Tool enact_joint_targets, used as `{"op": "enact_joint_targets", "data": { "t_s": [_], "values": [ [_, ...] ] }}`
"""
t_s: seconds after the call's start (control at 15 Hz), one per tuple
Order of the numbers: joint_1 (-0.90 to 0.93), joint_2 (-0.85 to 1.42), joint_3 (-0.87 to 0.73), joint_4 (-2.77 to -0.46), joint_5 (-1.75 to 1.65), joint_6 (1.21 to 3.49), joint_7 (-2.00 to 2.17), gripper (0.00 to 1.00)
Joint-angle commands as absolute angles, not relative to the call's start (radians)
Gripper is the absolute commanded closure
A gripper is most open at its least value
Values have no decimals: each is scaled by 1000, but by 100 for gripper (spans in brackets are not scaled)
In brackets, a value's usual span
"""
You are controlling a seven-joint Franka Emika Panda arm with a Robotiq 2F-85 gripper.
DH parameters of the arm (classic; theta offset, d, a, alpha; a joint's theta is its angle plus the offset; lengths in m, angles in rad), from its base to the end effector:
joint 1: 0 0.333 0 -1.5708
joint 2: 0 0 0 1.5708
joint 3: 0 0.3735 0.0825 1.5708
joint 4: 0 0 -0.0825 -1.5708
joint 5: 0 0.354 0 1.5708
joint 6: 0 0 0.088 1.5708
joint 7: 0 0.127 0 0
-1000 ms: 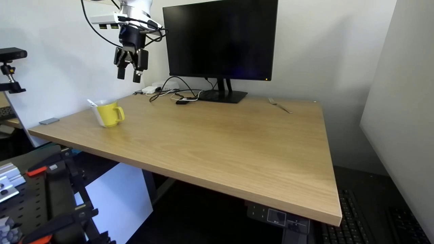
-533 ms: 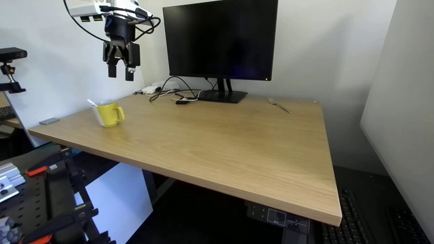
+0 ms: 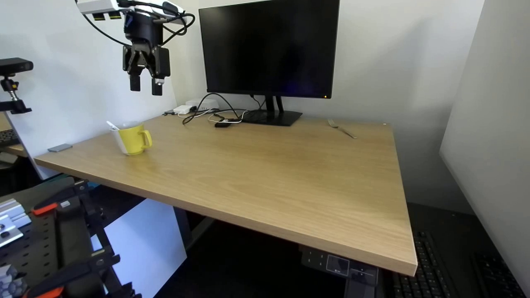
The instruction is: Move the cup to the left, put the marker inside the cup then take it out and place it on the table
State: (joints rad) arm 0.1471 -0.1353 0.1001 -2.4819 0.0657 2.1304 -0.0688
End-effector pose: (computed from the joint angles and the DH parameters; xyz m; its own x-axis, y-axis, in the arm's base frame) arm 0.3874 0.1022 0.3821 0.9396 0.2681 -0.2127 0.2640 -0.9633 -0.0481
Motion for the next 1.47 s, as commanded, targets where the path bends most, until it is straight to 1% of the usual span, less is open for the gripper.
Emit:
{"op": "enact_joint_targets", "data": {
  "t_s": [0.0, 0.47, 1.4],
  "values": [
    [141, -135, 106, -2481, 67, 2129, -69, 0],
    [141, -135, 106, -2482, 67, 2131, -69, 0],
    [226, 29, 219, -2261, 36, 2106, 33, 0]
  ]
}}
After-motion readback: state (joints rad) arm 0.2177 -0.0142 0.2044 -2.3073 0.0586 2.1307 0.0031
